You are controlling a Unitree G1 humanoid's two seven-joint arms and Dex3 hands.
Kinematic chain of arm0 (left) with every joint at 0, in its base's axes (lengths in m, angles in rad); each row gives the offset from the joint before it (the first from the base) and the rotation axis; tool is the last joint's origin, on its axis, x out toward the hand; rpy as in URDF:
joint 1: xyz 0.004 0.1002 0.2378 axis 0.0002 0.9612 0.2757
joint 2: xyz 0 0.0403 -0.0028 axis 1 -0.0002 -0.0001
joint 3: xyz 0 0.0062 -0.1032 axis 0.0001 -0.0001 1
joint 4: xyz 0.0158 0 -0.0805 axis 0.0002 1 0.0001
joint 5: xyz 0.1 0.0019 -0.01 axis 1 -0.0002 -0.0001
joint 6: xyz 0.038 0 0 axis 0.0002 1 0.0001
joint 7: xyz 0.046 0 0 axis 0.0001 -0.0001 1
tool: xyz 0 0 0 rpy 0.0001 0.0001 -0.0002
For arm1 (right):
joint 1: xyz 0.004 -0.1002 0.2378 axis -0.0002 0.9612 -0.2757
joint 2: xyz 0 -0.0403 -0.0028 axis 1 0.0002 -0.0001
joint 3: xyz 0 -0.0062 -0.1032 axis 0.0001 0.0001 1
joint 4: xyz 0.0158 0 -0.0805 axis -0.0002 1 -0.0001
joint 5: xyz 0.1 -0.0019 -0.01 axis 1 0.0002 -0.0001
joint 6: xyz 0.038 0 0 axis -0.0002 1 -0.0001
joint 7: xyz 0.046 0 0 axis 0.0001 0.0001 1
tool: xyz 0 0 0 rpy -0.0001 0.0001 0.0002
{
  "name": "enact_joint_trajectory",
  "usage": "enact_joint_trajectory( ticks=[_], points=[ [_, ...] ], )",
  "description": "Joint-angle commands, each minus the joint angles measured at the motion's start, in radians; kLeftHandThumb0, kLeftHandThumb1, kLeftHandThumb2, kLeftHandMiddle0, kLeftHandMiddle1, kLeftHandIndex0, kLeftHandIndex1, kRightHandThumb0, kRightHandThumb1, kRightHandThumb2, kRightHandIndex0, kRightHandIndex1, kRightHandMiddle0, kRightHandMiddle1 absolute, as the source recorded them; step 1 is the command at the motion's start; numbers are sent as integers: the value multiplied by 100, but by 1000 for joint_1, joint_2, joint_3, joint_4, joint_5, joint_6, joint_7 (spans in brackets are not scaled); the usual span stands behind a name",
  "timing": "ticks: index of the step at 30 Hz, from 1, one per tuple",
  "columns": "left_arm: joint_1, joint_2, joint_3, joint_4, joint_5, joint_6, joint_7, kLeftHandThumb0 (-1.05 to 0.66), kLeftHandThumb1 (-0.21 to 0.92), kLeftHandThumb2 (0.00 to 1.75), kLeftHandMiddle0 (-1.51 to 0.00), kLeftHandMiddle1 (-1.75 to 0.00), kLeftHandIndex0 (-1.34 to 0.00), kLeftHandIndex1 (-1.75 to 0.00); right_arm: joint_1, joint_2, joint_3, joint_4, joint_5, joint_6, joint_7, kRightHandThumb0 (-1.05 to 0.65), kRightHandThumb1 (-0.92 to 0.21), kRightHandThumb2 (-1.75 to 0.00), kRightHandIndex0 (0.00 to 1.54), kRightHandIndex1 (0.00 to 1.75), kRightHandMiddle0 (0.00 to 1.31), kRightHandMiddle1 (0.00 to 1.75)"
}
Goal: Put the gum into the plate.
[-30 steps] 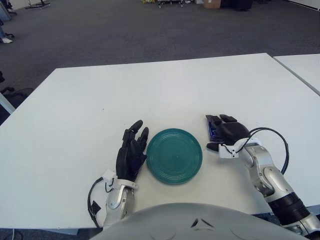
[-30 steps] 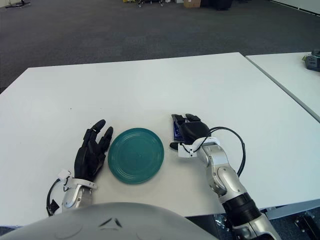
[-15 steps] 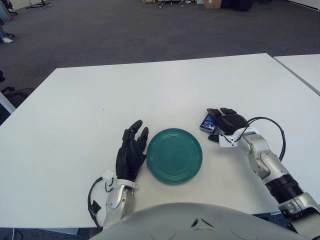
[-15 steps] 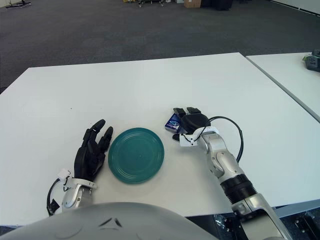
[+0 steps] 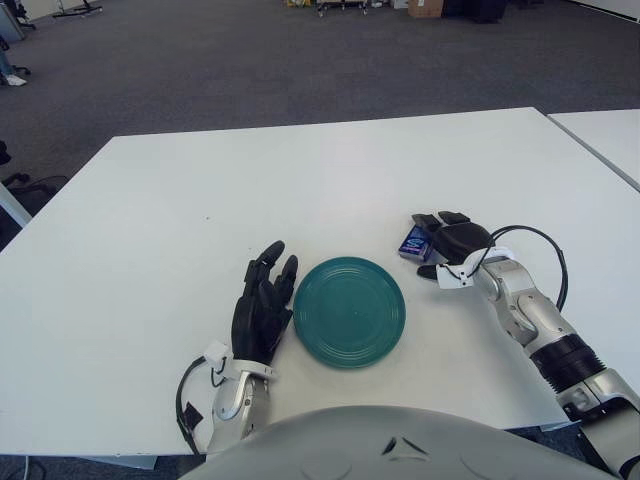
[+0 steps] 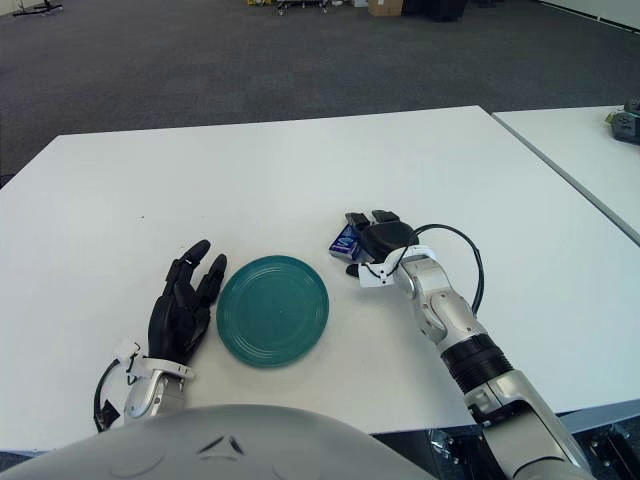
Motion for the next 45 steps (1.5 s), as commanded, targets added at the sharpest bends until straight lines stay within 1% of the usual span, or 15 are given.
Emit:
enact_joint_trajectory(
  ticks=[1,10,15,17,18,19,20,22,24,26,27,30,34,40,45],
  points=[
    [8,-28,-4,7,6,26,17,-93,92,86,-37,0,0,-86,38,4,28,46,19,5,23,-101,-92,-71,12,1,0,33],
    [10,-26,2,1,-2,32,10,-95,92,85,-39,-1,-1,-89,49,8,34,56,54,1,-20,-100,-92,-69,16,2,0,38],
    [9,-25,3,2,-7,29,3,-95,92,84,-41,-2,-2,-90,52,8,40,67,62,-8,-59,-98,-92,-68,22,4,0,48],
    [9,-24,4,2,-8,28,3,-95,92,84,-41,-2,-2,-90,52,11,41,76,66,-10,-83,-98,-92,-68,27,5,0,54],
    [9,-25,4,2,-8,29,3,-95,92,84,-41,-2,-2,-90,52,13,41,81,68,-12,-95,-97,-92,-67,34,9,0,70],
    [9,-25,4,1,-9,29,3,-95,92,84,-41,-2,-2,-90,52,16,40,87,71,-15,-112,-96,-92,-66,36,10,0,76],
    [9,-25,4,1,-9,29,3,-95,92,84,-41,-1,-1,-90,51,17,40,92,73,-18,-123,-95,-92,-65,36,32,1,94],
    [10,-24,3,-1,-8,29,3,-94,92,84,-41,-1,-1,-90,50,20,41,103,76,-23,-150,-94,-92,-64,31,62,2,111],
    [11,-23,3,-2,-7,30,4,-94,92,84,-40,-1,0,-90,46,25,42,122,74,-32,-191,-90,-92,-62,33,124,9,138],
    [11,-23,3,-2,-5,31,6,-94,92,84,-40,-1,0,-89,40,31,45,151,67,-39,-242,-86,-92,-62,39,149,18,154],
    [10,-23,3,-1,-5,33,7,-93,92,85,-40,-1,0,-89,38,38,49,178,54,-42,-299,-85,-92,-62,41,154,20,158],
    [11,-23,5,-2,-5,36,10,-93,92,86,-38,0,0,-86,37,51,65,240,17,-52,-455,-76,-92,-69,62,169,48,170],
    [9,-22,8,1,-6,38,9,-93,92,87,-37,0,0,-83,20,61,91,323,-18,-91,-655,-67,-92,-74,77,173,65,174],
    [13,-21,11,-2,-1,39,10,-92,92,88,-36,0,0,-79,-4,78,115,413,-9,-159,-823,-56,-92,-74,91,174,75,175],
    [13,-21,15,-3,7,40,15,-92,92,89,-36,0,0,-78,-19,84,128,458,-2,-206,-900,-52,-92,-73,98,175,81,175]
  ],
)
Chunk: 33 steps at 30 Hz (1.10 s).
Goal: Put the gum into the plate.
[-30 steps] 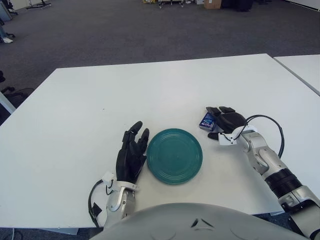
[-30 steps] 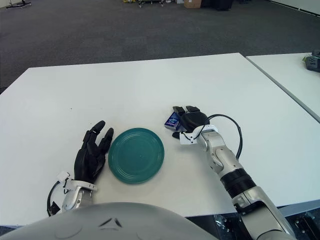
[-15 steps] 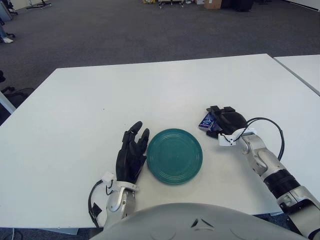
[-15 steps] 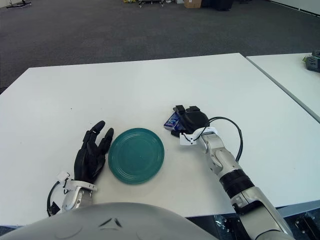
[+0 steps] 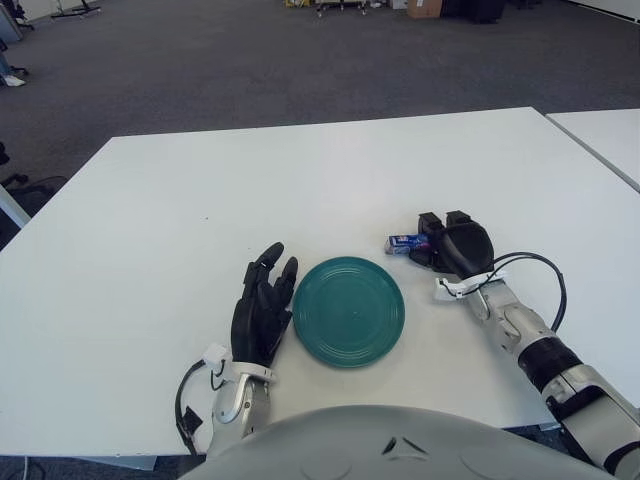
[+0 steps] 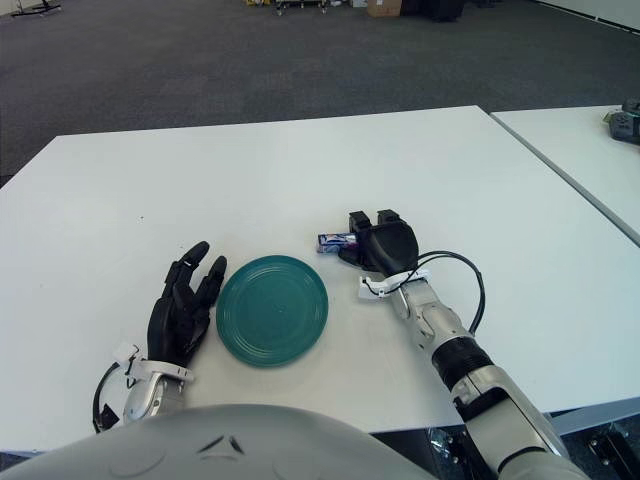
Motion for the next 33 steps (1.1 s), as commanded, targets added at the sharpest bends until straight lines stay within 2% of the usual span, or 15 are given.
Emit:
enact_joint_trajectory(
  ticks=[1,6,10,24,30,33],
  points=[
    [0,-14,9,13,8,22,15,-92,92,89,-36,-1,0,-78,25,18,43,70,-5,-28,-16,-51,-92,-73,100,175,83,175],
    [0,-12,14,14,-1,29,8,-93,92,89,-36,0,0,-78,30,24,41,78,15,-65,-59,-49,-92,-73,111,175,91,175],
    [-1,-10,18,15,-1,31,7,-93,92,88,-35,0,0,-78,42,25,35,65,23,-64,-70,-49,-92,-72,118,175,96,175],
    [-10,-10,29,30,-9,27,-1,-92,92,89,-33,0,0,-75,-16,30,53,168,11,-93,-167,-49,-90,-69,129,175,106,175],
    [-9,-13,28,25,-11,32,3,-92,92,89,-34,0,0,-74,-29,24,52,166,18,-95,-161,-50,-87,-69,129,175,107,175],
    [-7,-11,29,22,-8,34,5,-92,92,89,-34,0,0,-74,-40,-4,19,30,53,-93,-59,-50,-87,-69,129,175,107,175]
  ],
)
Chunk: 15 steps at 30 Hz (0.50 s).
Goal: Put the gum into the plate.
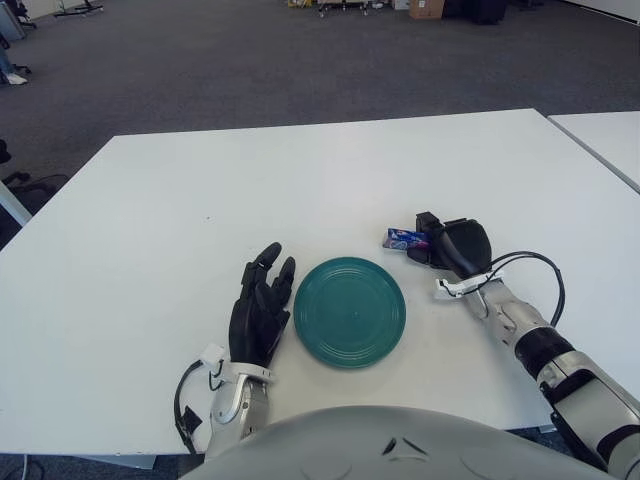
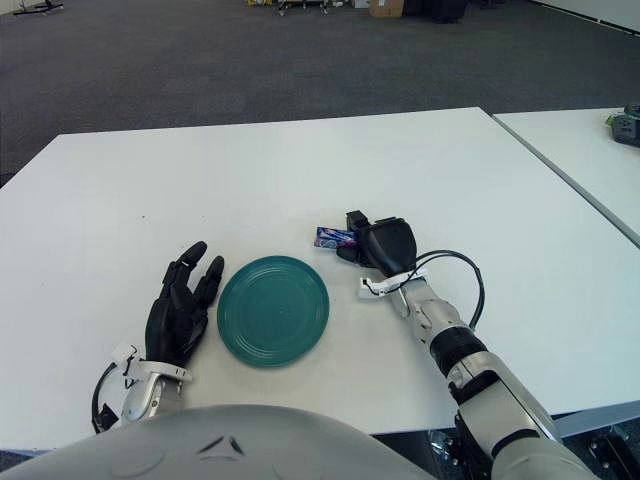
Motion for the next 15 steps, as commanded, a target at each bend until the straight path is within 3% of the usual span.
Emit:
enact_joint_trajectory(
  ticks=[1,7,15],
  points=[
    [-5,-10,13,20,-2,32,8,-92,92,89,-34,0,0,-74,28,-17,-22,-127,44,1,109,-50,-87,-69,129,175,107,175],
    [-2,-10,22,23,4,27,12,-91,92,90,-35,-1,0,-75,22,-56,-91,-308,90,10,245,-49,-87,-70,127,175,104,175],
    [-8,-9,34,29,-19,37,-2,-92,92,91,-36,-1,0,-80,12,-66,-151,-480,79,13,299,-47,-87,-72,118,175,93,175]
  ],
)
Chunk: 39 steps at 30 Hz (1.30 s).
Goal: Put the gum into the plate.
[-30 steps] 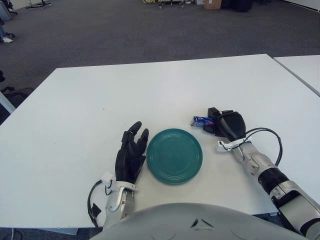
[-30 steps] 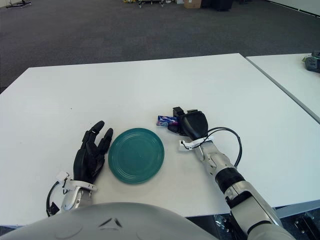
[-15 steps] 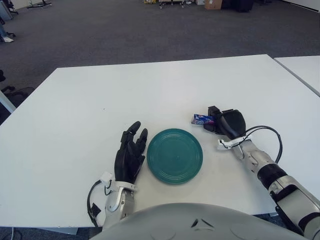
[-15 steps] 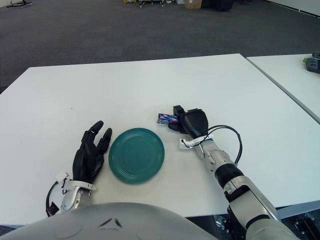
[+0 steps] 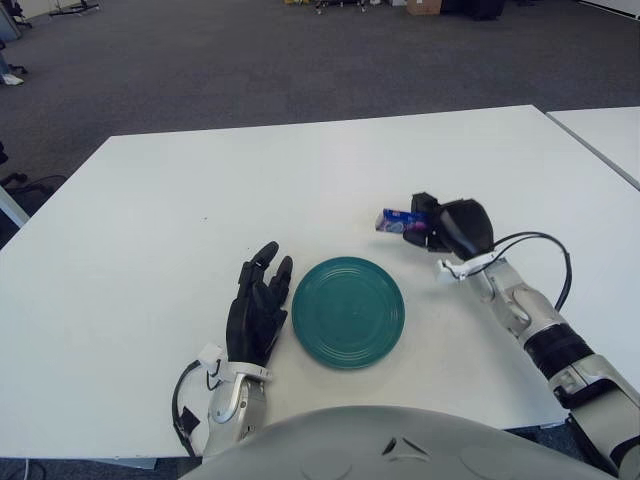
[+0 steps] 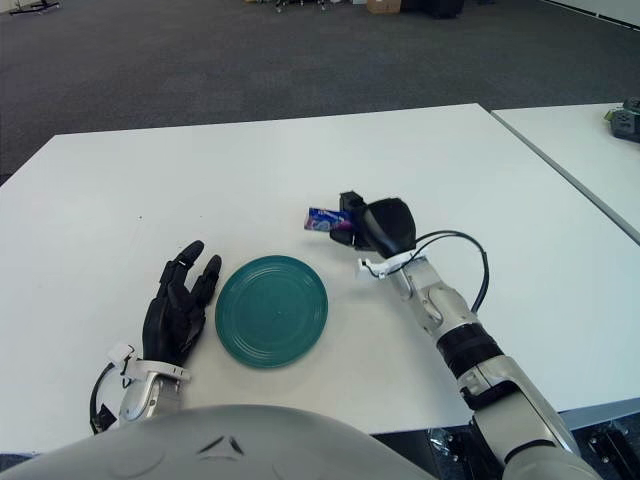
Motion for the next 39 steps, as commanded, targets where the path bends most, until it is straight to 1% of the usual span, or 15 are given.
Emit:
enact_joint_trajectory(
  ticks=[1,4,9,12,15,20,23,27,31,39],
  points=[
    [-5,-10,15,29,-15,33,-2,-92,92,91,-36,-1,0,-80,-12,-8,-29,-100,4,6,51,-48,-87,-72,117,175,92,175],
    [-6,-10,16,30,-12,32,-2,-91,92,92,-36,-1,0,-80,-9,-16,-45,-183,8,4,109,-48,-88,-72,115,175,91,175],
    [-4,-10,17,28,2,28,2,-90,92,93,-35,0,0,-78,-4,-19,-54,-252,6,-5,176,-48,-88,-72,111,175,91,175],
    [0,-11,18,25,6,27,6,-89,92,93,-35,0,0,-77,-2,-19,-53,-270,-1,-20,201,-48,-88,-72,110,175,91,175],
    [1,-13,22,26,6,29,7,-89,92,93,-35,0,0,-76,-1,-15,-44,-274,-12,-37,215,-47,-88,-72,109,175,91,175],
    [1,-10,28,27,0,36,4,-90,92,91,-35,0,0,-75,20,1,-5,-300,-39,-80,222,-46,-87,-72,111,175,91,175],
    [4,-8,30,24,1,36,2,-90,92,90,-35,0,0,-75,32,4,11,-313,-49,-108,215,-46,-85,-73,116,175,94,175],
    [10,-9,25,13,12,41,10,-89,92,89,-35,0,0,-74,39,5,28,-311,-48,-175,192,-46,-84,-75,123,175,99,175],
    [17,-11,20,-2,26,49,19,-88,92,89,-33,0,0,-72,57,5,39,-334,-46,-217,215,-46,-82,-75,126,175,101,175],
    [24,-12,17,-13,42,53,25,-88,92,91,-32,0,0,-71,95,8,47,-378,-42,-244,281,-44,-83,-73,125,175,99,175]
  ],
)
